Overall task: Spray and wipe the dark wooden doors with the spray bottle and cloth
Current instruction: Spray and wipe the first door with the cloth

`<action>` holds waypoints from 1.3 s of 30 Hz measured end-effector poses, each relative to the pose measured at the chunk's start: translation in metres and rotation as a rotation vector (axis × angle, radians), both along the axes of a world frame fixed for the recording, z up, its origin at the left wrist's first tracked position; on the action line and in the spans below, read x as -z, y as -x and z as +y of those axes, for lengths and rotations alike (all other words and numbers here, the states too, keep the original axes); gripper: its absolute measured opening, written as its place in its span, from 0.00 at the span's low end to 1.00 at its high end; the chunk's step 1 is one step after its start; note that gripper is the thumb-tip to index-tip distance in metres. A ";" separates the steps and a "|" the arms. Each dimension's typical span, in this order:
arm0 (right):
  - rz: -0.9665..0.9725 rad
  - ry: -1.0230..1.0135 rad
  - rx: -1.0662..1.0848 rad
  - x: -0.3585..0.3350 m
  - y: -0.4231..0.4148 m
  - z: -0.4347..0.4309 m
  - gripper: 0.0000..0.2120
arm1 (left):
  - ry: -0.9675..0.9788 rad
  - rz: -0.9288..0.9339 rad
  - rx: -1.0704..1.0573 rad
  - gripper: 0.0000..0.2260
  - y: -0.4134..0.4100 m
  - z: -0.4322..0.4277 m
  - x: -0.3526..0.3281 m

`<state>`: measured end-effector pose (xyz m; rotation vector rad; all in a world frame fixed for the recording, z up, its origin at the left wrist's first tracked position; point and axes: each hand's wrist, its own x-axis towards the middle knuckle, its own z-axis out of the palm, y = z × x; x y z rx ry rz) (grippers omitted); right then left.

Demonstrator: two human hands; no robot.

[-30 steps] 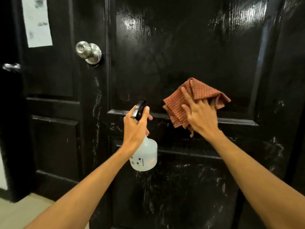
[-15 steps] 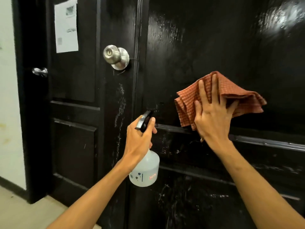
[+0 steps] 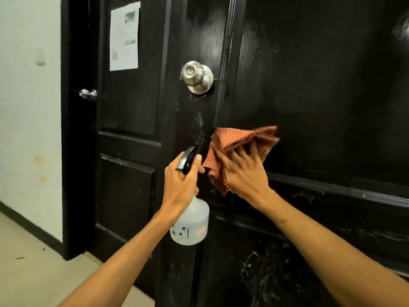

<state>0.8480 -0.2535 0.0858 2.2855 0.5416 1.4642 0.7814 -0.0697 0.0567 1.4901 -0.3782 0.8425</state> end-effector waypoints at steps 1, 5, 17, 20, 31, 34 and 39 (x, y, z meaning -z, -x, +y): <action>0.024 0.013 -0.009 -0.003 -0.003 0.003 0.32 | -0.004 -0.004 -0.019 0.11 -0.001 0.006 0.000; -0.032 0.048 -0.012 -0.063 -0.024 0.030 0.31 | -0.006 -0.014 -0.051 0.12 -0.008 0.027 -0.001; -0.024 0.041 -0.028 -0.087 -0.052 0.095 0.28 | -0.011 -0.021 -0.125 0.12 -0.026 0.080 0.000; -0.024 0.186 -0.074 -0.043 -0.050 0.104 0.29 | -0.009 -0.028 -0.114 0.09 -0.026 0.086 -0.005; 0.124 0.232 -0.056 0.013 -0.034 0.094 0.34 | 0.007 -0.028 -0.064 0.08 -0.017 0.087 0.004; 0.284 0.330 0.010 0.034 -0.026 0.071 0.29 | -0.031 -0.025 -0.061 0.09 -0.013 0.076 0.007; 0.007 -0.032 0.057 -0.027 -0.013 0.025 0.30 | -0.033 -0.021 -0.028 0.12 -0.006 0.052 0.009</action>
